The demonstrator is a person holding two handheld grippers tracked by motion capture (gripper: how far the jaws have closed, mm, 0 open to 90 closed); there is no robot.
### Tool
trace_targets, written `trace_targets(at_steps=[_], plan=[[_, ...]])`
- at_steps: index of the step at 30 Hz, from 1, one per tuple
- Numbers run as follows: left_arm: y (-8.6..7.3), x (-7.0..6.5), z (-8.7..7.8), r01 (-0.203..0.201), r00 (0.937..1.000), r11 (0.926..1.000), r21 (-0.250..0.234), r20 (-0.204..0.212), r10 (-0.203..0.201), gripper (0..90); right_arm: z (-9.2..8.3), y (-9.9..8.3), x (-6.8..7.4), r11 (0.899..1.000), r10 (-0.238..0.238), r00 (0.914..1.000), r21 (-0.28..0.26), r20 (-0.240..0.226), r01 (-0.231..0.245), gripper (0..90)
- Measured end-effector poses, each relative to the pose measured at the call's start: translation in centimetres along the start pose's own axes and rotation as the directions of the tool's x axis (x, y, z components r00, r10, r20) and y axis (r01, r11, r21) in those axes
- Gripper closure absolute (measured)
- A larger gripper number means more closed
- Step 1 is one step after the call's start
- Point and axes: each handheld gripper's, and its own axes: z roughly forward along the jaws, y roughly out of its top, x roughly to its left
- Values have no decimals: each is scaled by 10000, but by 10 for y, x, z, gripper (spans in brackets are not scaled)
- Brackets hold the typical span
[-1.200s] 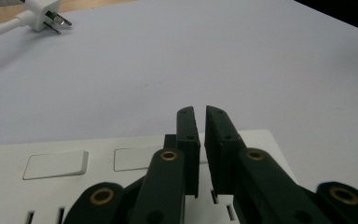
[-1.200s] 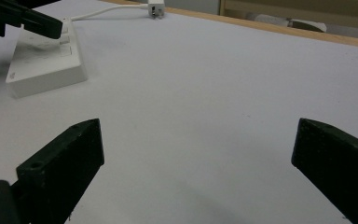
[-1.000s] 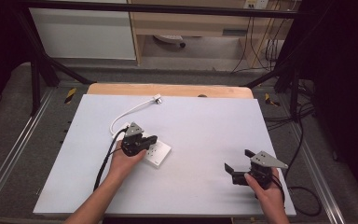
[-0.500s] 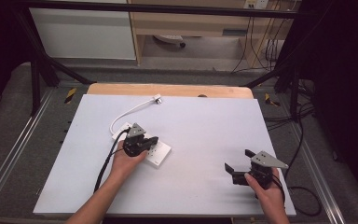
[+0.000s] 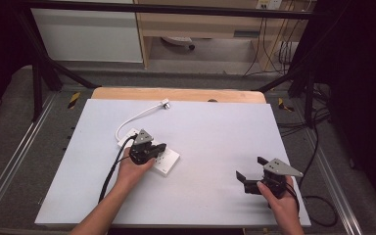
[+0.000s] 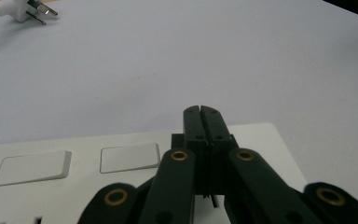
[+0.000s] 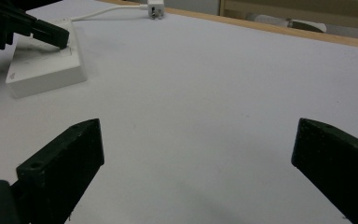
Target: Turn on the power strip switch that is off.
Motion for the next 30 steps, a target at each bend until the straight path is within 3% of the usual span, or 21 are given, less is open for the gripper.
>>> trace_targets(at_steps=[9, 12, 15, 21, 22, 24, 27, 30], plan=[[0, -1, 1, -229, 9997, 9997, 21, 7, 229, 900, 0, 0, 0, 10000, -47, 10000, -3, 9, 47, 28], [0, -1, 0, -477, 9988, 9988, 58, -91, 478, 900, 0, 0, 0, 10000, -28, 10000, 11, -3, 28, 28], [0, -1, -1, -350, 9994, 9994, 50, -24, 350, 900, 0, 0, 0, 10000, -14, 10000, 13, -10, 14, 27], [-2, 0, 0, -489, 9985, 9987, 162, -222, 493, 900, -1, 0, 0, 10000, -36, 10000, 27, -17, 36, 27], [-2, 2, -1, -425, 9986, 9990, 167, -304, 430, 900, -1, 0, 0, 10000, -43, 10000, 32, -15, 43, 27], [-3, 5, -1, 120, 9999, 9999, 9, -77, -120, 900, -1, 0, 0, 10000, -32, 10000, 29, -7, 32, 27], [-5, 4, -2, -397, 9991, 9992, -27, -131, 397, 900, 0, 0, 0, 10000, -37, 10000, 26, -22, 37, 27], [-5, 4, -2, -345, 9993, 9994, -83, -115, 344, 900, 0, 0, 0, 10000, -32, 10000, 37, -23, 32, 27]])
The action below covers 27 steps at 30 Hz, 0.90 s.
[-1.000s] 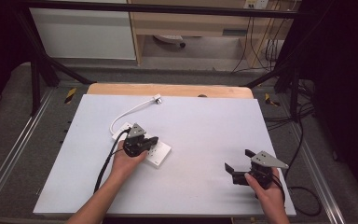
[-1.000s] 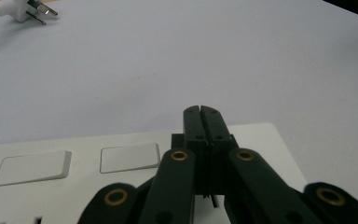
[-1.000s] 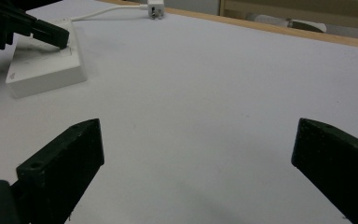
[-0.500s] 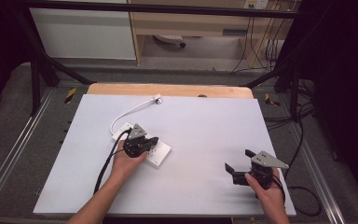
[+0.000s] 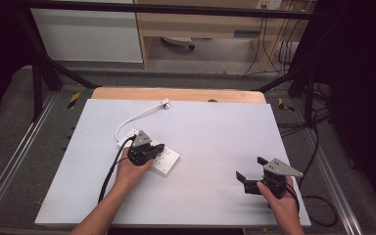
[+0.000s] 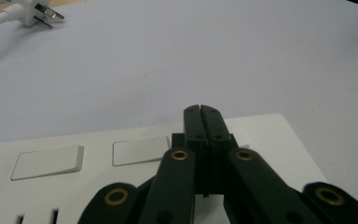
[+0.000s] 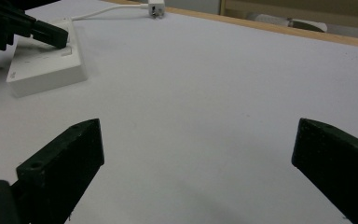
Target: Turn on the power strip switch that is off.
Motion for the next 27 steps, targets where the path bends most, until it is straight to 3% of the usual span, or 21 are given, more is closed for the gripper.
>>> trace_targets(at_steps=[27], plan=[[10, -2, 4, 197, 9998, 9995, -242, -47, -198, 900, -1, 0, -1, 10000, -17, 10000, -42, 0, 17, 27]])
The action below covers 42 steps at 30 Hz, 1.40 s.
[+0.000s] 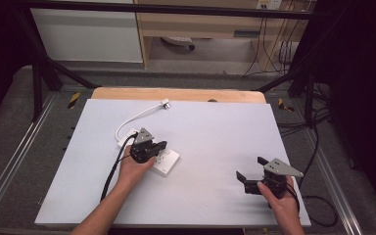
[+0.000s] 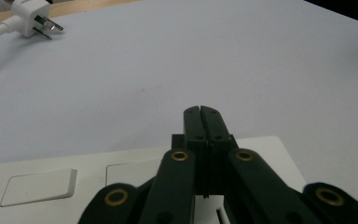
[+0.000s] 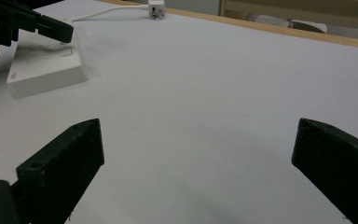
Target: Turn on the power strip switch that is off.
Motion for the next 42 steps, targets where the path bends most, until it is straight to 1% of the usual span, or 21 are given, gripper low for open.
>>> trace_targets(at_steps=[2, 6, 14, 17, 20, 23, 27, 36, 42], plan=[[1, 0, 0, 70, 10000, 10000, -55, -38, -70, 900, 0, 0, 0, 10000, 11, 10000, -6, -4, -11, 27], [2, 0, -1, 68, 10000, 9999, -105, -39, -68, 900, 0, 0, 0, 10000, 23, 10000, 1, -10, -23, 27], [6, -2, -2, 86, 10000, 9998, -187, -19, -86, 853, 0, 0, 0, 10000, 19, 10000, 2, -2, -19, 27], [7, -3, -3, 70, 10000, 9997, -217, 2, -70, 813, 0, 0, 0, 10000, 51, 10000, 11, -15, -51, 27], [8, -2, -4, 170, 9998, 9989, -445, 113, -166, 738, 0, 0, 0, 10000, 37, 10000, 21, -6, -37, 27], [10, -1, -5, 255, 9997, 9978, -608, 78, -251, 681, 1, 0, 0, 10000, 9, 10000, 34, -4, -9, 27], [11, -1, -7, 213, 9997, 9976, -654, -55, -217, 640, 1, 0, 0, 10000, -2, 10000, 40, -4, 2, 27], [13, -2, -8, 295, 9995, 9971, -695, 100, -289, 622, 1, 0, 0, 10000, -3, 10000, 38, -8, 3, 27], [17, -4, -10, 332, 9993, 9964, -775, 215, -316, 592, 0, 0, 0, 10000, 39, 10000, 27, -5, -39, 27]])
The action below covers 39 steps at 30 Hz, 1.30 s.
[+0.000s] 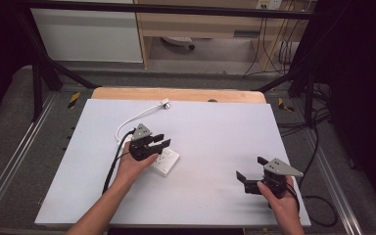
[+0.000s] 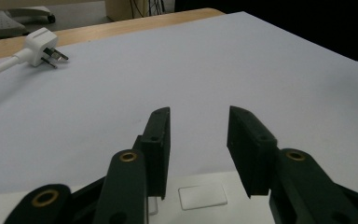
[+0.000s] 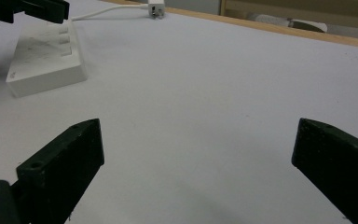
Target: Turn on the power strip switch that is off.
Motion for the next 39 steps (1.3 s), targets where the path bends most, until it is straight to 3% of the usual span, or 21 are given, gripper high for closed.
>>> trace_targets(at_steps=[18, 27, 35, 39], plan=[[14, -2, -11, -9, 9997, 9993, -375, 263, 19, 501, 0, 0, 0, 10000, 0, 10000, 5, 7, 0, 27], [21, -2, -18, 91, 9997, 9990, -431, 212, -82, 354, 0, 0, 0, 10000, -35, 10000, 19, -6, 35, 27], [24, 0, -23, 252, 9997, 9985, -479, 1, -252, 121, 1, 0, 0, 10000, -73, 10000, 56, -10, 74, 26], [26, 2, -28, 404, 9992, 9968, -688, 63, -400, 94, 2, 0, 1, 10000, -12, 10000, 78, -31, 13, 26]])
